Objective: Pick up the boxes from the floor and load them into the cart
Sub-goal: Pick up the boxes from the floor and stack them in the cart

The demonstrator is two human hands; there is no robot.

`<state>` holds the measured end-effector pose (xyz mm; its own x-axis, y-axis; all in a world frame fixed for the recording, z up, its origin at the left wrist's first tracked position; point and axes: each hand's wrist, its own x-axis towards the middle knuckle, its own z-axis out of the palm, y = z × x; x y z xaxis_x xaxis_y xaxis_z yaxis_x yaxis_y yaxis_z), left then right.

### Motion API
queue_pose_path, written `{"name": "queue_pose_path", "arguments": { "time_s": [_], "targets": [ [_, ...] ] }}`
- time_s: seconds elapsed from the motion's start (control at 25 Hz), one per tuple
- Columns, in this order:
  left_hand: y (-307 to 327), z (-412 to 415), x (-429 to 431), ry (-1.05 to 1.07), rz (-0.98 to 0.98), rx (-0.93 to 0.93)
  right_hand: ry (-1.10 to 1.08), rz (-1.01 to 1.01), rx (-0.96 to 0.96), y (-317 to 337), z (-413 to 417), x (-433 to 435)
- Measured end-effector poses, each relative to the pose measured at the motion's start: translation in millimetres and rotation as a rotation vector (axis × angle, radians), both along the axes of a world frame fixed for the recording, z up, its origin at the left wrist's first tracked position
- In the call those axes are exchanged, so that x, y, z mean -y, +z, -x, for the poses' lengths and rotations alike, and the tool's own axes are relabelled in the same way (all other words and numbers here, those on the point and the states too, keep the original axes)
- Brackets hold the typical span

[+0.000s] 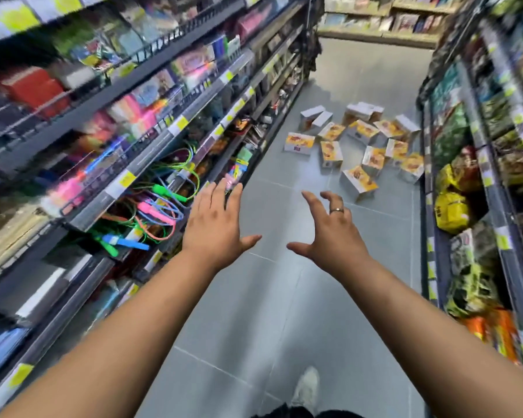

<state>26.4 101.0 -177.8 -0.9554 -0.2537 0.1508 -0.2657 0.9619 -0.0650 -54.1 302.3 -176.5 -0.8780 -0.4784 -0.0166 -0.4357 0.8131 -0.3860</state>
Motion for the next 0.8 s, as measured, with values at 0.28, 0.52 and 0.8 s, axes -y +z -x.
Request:
{"name": "queue_pose_path", "arguments": {
  "time_s": [0.28, 0.52, 0.8],
  "targets": [
    [1.4, 151.3, -9.6, -0.035, -0.043, 0.001, -0.030, -0.023, 0.031, 2.6, 143.8, -9.4],
    [-20.4, 294.1, 35.3, -0.093, -0.086, 0.011, -0.089, -0.051, 0.051, -21.3, 270.3, 28.9],
    [-20.9, 481.6, 113.0, -0.217, -0.094, 0.045, -0.241, -0.055, 0.073, -25.4, 432.4, 95.1]
  ]
}}
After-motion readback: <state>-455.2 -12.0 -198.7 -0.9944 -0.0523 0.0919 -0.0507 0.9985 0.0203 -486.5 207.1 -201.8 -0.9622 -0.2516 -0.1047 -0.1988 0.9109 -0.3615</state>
